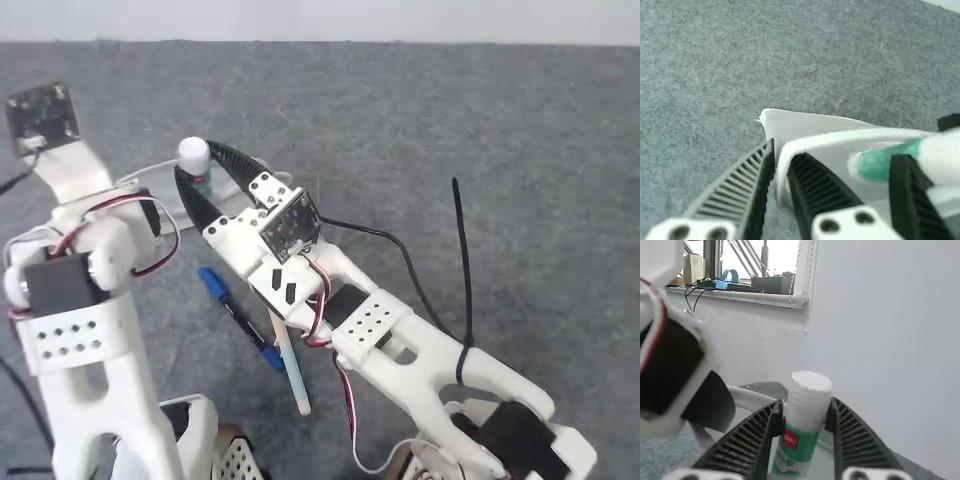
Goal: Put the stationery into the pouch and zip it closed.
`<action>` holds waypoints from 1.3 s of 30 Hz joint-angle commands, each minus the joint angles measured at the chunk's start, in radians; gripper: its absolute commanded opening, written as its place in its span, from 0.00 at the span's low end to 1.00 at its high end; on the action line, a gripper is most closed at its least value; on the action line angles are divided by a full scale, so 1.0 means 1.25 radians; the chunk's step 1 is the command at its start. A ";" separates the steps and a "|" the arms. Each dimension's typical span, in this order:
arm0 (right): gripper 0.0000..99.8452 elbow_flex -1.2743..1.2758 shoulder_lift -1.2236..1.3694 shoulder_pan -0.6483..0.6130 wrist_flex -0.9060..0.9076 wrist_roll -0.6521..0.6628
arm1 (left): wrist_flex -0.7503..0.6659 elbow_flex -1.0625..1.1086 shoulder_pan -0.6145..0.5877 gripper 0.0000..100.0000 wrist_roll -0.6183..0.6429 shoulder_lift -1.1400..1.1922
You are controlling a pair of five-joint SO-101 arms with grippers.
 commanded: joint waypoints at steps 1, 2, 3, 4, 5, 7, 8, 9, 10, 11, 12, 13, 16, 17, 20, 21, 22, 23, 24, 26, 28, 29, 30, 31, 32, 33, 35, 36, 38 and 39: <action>0.18 0.007 -0.003 0.021 0.024 -0.004 | -0.037 -0.015 0.000 0.01 0.014 0.007; 0.18 0.007 -0.003 0.023 0.024 -0.004 | -0.038 -0.013 0.000 0.01 0.014 0.007; 0.18 0.007 -0.008 0.024 0.025 -0.004 | -0.039 -0.010 0.000 0.01 0.014 0.007; 0.18 0.009 -0.019 0.025 0.026 -0.004 | -0.044 -0.008 0.000 0.01 0.014 0.007; 0.18 0.011 -0.035 0.025 0.035 -0.004 | -0.048 -0.008 -0.001 0.01 0.014 0.007; 0.18 0.014 -0.084 0.025 0.085 -0.004 | -0.049 -0.008 -0.001 0.01 0.014 0.007; 0.18 0.015 -0.116 0.025 0.122 -0.004 | -0.049 -0.008 -0.001 0.01 0.014 0.007; 0.18 0.015 -0.150 0.025 0.166 -0.005 | -0.049 -0.008 -0.001 0.01 0.014 0.007; 0.18 0.014 -0.186 0.025 0.208 -0.005 | -0.049 -0.008 -0.001 0.01 0.014 0.007; 0.18 0.012 -0.222 0.028 0.250 -0.005 | -0.049 -0.008 -0.001 0.01 0.014 0.007; 0.18 0.011 -0.255 0.035 0.285 -0.005 | -0.049 -0.008 -0.001 0.01 0.014 0.007; 0.18 0.011 -0.285 0.040 0.320 -0.005 | -0.049 -0.008 -0.001 0.01 0.014 0.007; 0.18 -0.005 -0.359 0.056 0.414 -0.002 | -0.049 -0.009 -0.004 0.01 0.014 0.006; 0.18 -0.017 -0.375 0.062 0.450 -0.004 | -0.049 -0.009 -0.014 0.01 0.014 0.006; 0.18 -0.074 -0.395 0.080 0.568 -0.005 | -0.049 -0.013 -0.052 0.01 0.015 0.004; 0.18 -0.092 -0.392 0.087 0.603 -0.005 | -0.049 -0.013 -0.064 0.01 0.018 0.001; 0.18 -0.106 -0.388 0.090 0.633 -0.005 | -0.049 -0.013 -0.074 0.01 0.028 0.001; 0.18 -0.115 -0.381 0.094 0.659 -0.006 | -0.049 -0.013 -0.083 0.01 0.036 0.001; 0.18 -0.123 -0.373 0.099 0.679 -0.010 | -0.049 -0.013 -0.092 0.01 0.039 0.001; 0.18 -0.139 -0.353 0.111 0.720 -0.048 | -0.049 -0.013 -0.107 0.01 0.041 0.001; 0.18 -0.158 -0.330 0.126 0.771 -0.080 | -0.049 -0.013 -0.123 0.01 0.042 0.001; 0.18 -0.172 -0.316 0.133 0.801 -0.093 | -0.049 -0.013 -0.135 0.01 0.043 0.001; 0.18 -0.184 -0.300 0.138 0.832 -0.104 | -0.049 -0.014 -0.147 0.01 0.044 0.000; 0.18 -0.200 -0.282 0.141 0.861 -0.119 | -0.049 -0.014 -0.162 0.01 0.050 0.000; 0.18 -0.216 -0.262 0.144 0.888 -0.134 | -0.050 -0.014 -0.177 0.01 0.058 0.000; 0.18 -0.233 -0.240 0.144 0.913 -0.146 | -0.056 -0.014 -0.191 0.01 0.061 0.000; 0.18 -0.270 -0.186 0.144 0.964 -0.163 | -0.063 -0.014 -0.215 0.01 0.061 0.000; 0.18 -0.293 -0.155 0.143 0.988 -0.171 | -0.064 -0.013 -0.225 0.01 0.061 0.000; 0.18 -0.339 -0.085 0.143 1.028 -0.191 | -0.065 -0.012 -0.245 0.01 0.061 0.000; 0.18 -0.362 -0.051 0.143 1.046 -0.203 | -0.066 -0.010 -0.257 0.01 0.061 0.000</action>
